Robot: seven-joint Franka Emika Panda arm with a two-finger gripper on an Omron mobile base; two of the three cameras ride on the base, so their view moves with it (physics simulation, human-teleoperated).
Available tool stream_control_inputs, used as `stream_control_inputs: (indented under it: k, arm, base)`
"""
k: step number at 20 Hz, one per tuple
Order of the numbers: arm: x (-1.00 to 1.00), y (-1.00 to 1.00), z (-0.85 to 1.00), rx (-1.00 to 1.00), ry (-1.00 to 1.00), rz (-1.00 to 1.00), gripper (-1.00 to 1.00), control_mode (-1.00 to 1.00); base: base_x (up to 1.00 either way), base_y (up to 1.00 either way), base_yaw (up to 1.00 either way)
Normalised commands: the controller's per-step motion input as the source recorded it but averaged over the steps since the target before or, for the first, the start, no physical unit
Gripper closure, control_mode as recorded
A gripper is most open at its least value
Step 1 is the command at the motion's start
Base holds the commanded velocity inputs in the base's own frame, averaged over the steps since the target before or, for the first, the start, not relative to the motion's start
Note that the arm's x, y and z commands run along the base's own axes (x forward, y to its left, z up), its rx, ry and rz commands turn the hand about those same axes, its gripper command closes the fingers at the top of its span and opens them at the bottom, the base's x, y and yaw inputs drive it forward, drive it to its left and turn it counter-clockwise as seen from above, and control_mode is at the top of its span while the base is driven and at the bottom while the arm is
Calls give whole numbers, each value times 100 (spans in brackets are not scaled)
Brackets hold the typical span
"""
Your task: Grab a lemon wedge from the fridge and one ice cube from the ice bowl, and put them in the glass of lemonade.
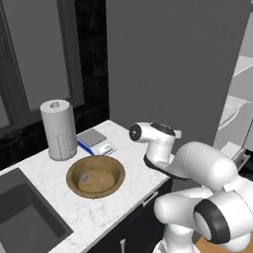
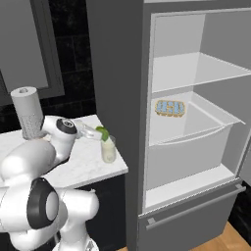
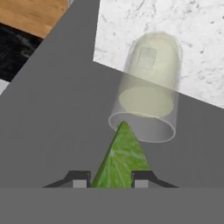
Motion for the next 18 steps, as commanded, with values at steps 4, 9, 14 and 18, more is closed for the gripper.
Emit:
stream_control_inputs:
  k: [4,9,14,18]
  arm:
    - [16,0,-24,-3,0,0,100,-100]
    - [15,0,-15,-1,0,0,100,-100]
    - [10,0,-13,-1,0,0,100,-100]
    - [1,0,-2,0,0,0,100,-100]
  base:
    - [0,0,0]
    - [0,0,0]
    - [0,0,0]
    - [0,0,0]
